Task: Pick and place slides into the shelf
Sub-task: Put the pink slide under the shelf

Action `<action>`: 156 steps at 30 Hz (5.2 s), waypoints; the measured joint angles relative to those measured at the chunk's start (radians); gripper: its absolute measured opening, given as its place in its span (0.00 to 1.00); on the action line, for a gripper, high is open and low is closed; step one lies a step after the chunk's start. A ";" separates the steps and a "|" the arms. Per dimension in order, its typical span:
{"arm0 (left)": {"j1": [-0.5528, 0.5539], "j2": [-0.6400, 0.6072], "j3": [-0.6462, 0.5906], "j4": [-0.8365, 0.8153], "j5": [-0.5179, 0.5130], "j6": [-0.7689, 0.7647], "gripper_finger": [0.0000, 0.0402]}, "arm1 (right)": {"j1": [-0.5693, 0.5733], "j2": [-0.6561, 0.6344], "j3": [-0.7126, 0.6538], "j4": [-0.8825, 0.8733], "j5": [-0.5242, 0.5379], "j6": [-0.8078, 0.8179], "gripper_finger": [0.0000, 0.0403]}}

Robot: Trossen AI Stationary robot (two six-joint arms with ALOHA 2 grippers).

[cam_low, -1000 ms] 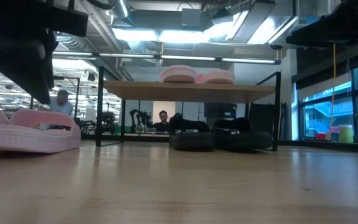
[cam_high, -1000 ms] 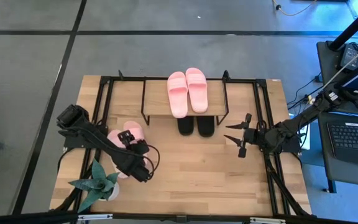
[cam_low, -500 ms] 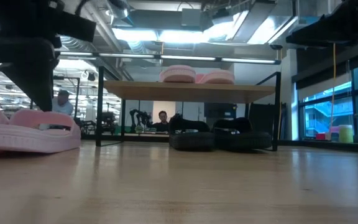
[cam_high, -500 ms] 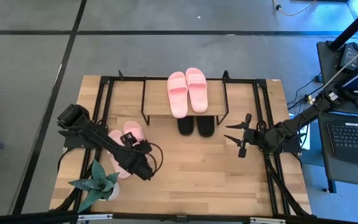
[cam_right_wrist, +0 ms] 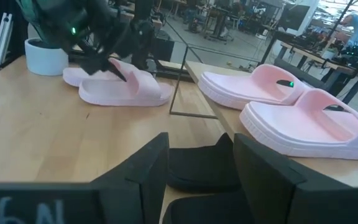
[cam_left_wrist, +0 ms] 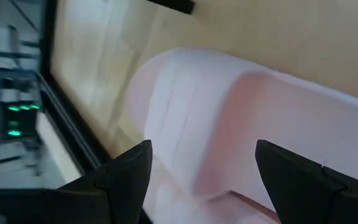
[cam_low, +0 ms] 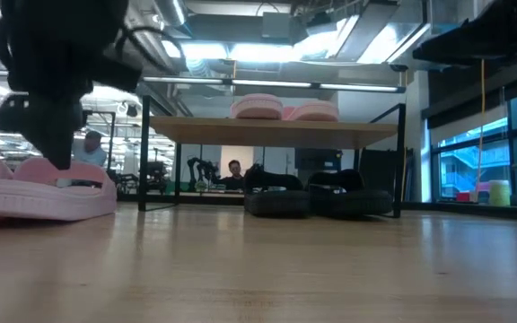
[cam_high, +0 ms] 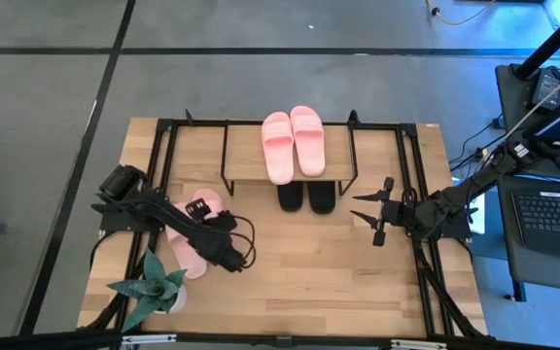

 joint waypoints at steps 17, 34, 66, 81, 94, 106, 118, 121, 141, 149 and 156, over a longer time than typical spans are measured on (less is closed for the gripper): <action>0.082 0.136 0.000 -0.032 -0.042 0.074 0.54 | 0.000 0.000 0.000 0.001 0.000 0.004 0.45; 0.139 0.136 -0.032 -0.034 0.039 0.072 0.02 | 0.000 0.000 0.000 -0.032 -0.001 0.024 0.45; 0.177 0.176 0.354 0.108 -0.081 0.470 0.00 | 0.000 0.000 0.000 -0.040 -0.001 0.003 0.45; 0.373 0.334 0.354 0.192 -0.313 0.649 0.00 | 0.000 0.001 0.000 -0.193 -0.002 0.111 0.45; 0.421 0.340 0.354 0.244 -0.361 0.647 0.08 | 0.000 0.001 0.000 -0.195 -0.002 0.112 0.45; 0.409 0.340 0.354 0.245 -0.334 0.615 0.19 | 0.000 0.001 0.000 -0.195 -0.001 0.112 0.45; 0.390 0.305 0.384 0.200 -0.339 0.613 0.39 | 0.000 0.000 0.000 -0.195 -0.001 0.114 0.45; 0.373 0.276 0.404 0.174 -0.294 0.613 0.39 | 0.000 0.000 0.000 -0.195 -0.001 0.137 0.45; 0.226 0.116 0.406 0.279 0.281 0.658 0.39 | 0.000 0.000 0.000 -0.200 -0.001 0.160 0.45; 0.212 0.115 0.355 0.581 0.621 0.823 0.39 | 0.000 0.000 0.000 -0.203 -0.002 0.164 0.45; 0.270 0.117 0.169 0.727 0.685 0.808 0.39 | 0.000 0.000 0.000 -0.224 -0.009 0.190 0.45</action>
